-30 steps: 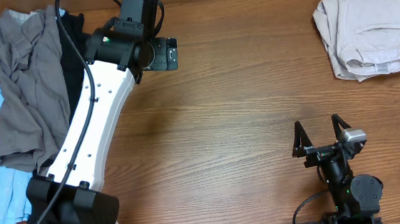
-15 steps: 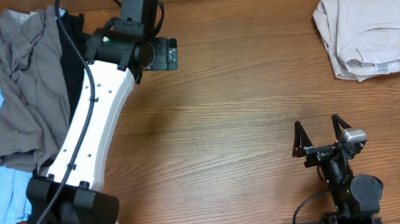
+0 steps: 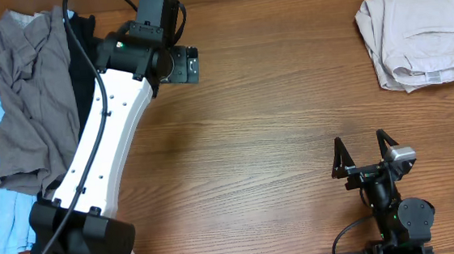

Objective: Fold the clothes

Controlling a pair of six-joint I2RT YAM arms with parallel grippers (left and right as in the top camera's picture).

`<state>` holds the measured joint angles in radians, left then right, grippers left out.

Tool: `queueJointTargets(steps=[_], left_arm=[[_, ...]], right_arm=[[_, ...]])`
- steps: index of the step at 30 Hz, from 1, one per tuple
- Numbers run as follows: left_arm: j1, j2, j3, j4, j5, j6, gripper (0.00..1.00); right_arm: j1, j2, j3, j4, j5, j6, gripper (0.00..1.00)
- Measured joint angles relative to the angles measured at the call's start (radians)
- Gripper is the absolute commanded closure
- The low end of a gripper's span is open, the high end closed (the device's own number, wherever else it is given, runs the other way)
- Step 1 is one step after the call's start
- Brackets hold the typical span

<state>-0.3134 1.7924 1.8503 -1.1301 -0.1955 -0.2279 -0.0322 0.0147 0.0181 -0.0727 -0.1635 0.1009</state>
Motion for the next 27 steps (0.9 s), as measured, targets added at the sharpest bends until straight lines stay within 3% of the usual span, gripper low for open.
queueJointTargets(steps=[3,9,18,27], left_arm=[[0.000,-0.044,-0.011,0.083,-0.004,0.000,0.00],[0.012,-0.291,-0.157,0.422,0.006,0.018,0.00],[0.216,-0.711,-0.761,0.848,0.211,0.053,0.00],[0.280,-1.141,-1.260,1.116,0.260,0.075,0.00]], right_arm=[[0.000,0.000,0.000,0.000,0.000,0.000,0.00],[0.000,0.000,0.000,0.000,0.000,0.000,0.00],[0.000,0.000,0.000,0.001,0.000,0.000,0.00],[0.000,0.000,0.000,0.001,0.007,0.000,0.00]])
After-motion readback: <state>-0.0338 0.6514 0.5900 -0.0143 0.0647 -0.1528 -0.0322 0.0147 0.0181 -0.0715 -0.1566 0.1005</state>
